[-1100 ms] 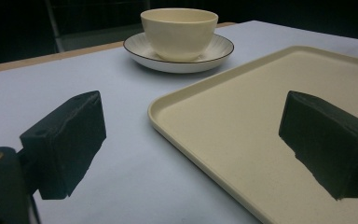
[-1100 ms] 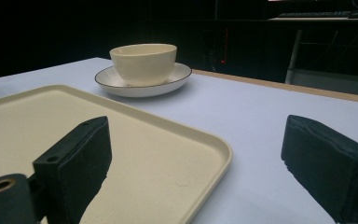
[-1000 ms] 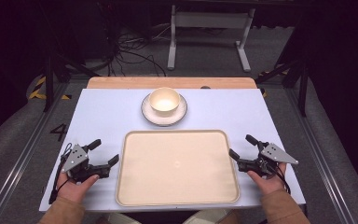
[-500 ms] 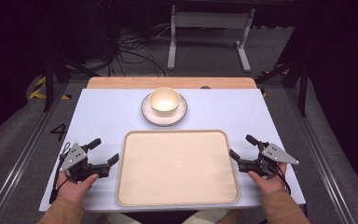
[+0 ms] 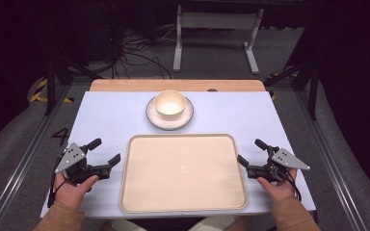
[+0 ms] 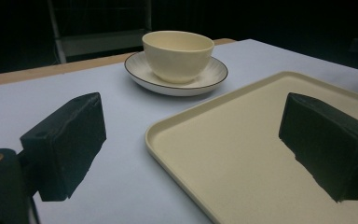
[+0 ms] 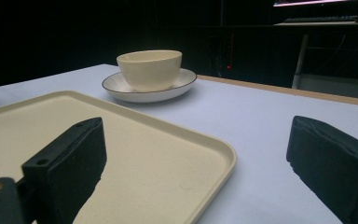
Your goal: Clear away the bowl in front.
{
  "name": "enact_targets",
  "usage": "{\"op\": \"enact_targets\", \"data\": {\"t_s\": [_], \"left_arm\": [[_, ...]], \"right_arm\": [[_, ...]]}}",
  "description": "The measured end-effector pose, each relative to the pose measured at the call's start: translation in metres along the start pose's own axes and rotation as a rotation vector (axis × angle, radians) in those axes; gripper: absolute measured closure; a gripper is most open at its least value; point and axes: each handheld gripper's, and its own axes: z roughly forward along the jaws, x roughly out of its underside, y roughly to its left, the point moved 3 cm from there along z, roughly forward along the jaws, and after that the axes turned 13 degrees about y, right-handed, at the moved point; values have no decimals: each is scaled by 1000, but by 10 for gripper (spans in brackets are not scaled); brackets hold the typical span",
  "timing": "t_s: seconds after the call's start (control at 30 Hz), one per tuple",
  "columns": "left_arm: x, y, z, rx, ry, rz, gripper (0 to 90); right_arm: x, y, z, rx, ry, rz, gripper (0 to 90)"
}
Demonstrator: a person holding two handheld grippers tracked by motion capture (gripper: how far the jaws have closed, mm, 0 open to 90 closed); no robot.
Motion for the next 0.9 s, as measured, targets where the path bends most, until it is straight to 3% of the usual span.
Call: {"op": "enact_targets", "data": {"t_s": [0.43, 0.57, 0.9], "left_arm": [[-20, -5, 2, 10, -2, 20, 81], [-31, -3, 5, 8, 7, 42, 81], [-55, 4, 17, 11, 1, 42, 81]], "right_arm": [[1, -1, -1, -4, -16, 6, 47], [0, 0, -1, -1, -16, 1, 47], [1, 0, -1, -6, -17, 1, 47]]}}
